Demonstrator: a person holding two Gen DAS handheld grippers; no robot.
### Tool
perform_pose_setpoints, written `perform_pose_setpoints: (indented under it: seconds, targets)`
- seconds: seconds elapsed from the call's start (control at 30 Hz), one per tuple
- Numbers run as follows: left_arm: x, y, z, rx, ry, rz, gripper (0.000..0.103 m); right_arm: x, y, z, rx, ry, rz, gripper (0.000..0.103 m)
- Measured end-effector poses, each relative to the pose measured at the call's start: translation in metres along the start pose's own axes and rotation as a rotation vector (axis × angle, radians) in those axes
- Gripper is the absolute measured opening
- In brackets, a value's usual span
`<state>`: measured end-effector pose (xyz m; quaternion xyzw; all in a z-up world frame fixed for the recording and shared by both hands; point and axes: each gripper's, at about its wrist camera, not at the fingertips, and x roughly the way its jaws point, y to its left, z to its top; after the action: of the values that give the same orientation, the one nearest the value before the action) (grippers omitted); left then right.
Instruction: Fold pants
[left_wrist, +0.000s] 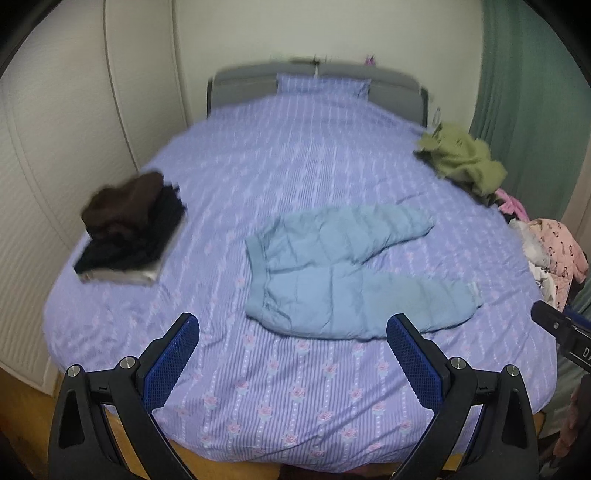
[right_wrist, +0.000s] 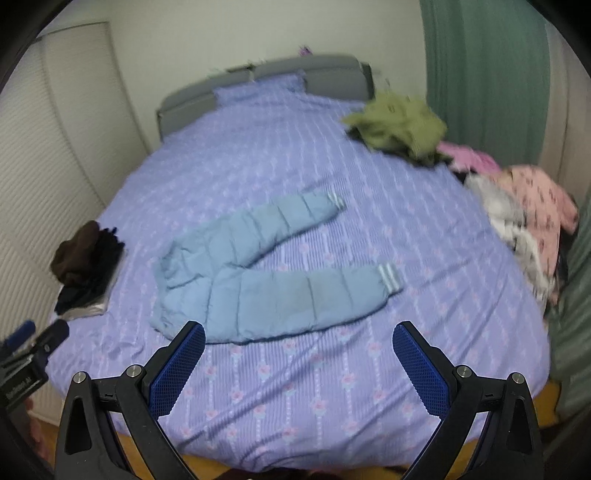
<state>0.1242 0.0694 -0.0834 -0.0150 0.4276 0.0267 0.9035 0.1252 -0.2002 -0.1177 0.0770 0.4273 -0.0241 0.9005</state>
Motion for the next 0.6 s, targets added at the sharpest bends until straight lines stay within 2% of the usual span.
perform_pose_setpoints:
  seconds: [0.1,0.2,0.3,0.4,0.47,0.5,0.6]
  targets:
    - [0.042,0.011,0.003,-0.050,0.091,-0.056,0.103,0.035,-0.002,0.000,0.069,0.049,-0.015,0.103]
    - [0.093,0.018,0.006,-0.127,0.188,-0.072,0.103,0.073,-0.004,-0.002,0.135,0.096,-0.041,0.103]
    - [0.130,0.016,0.001,-0.153,0.253,-0.064,0.103,0.112,-0.009,-0.005,0.169,0.161,-0.043,0.103]
    - [0.169,0.013,-0.009,-0.175,0.305,-0.025,0.102,0.158,-0.017,-0.010,0.159,0.222,-0.037,0.102]
    - [0.199,0.012,-0.019,-0.218,0.361,-0.013,0.097,0.192,-0.024,-0.014,0.139,0.276,-0.045,0.094]
    - [0.210,0.013,-0.022,-0.250,0.386,-0.022,0.095,0.205,-0.028,-0.016,0.141,0.298,-0.045,0.091]
    - [0.250,0.019,-0.032,-0.425,0.471,-0.032,0.093,0.250,-0.045,-0.023,0.193,0.393,-0.045,0.085]
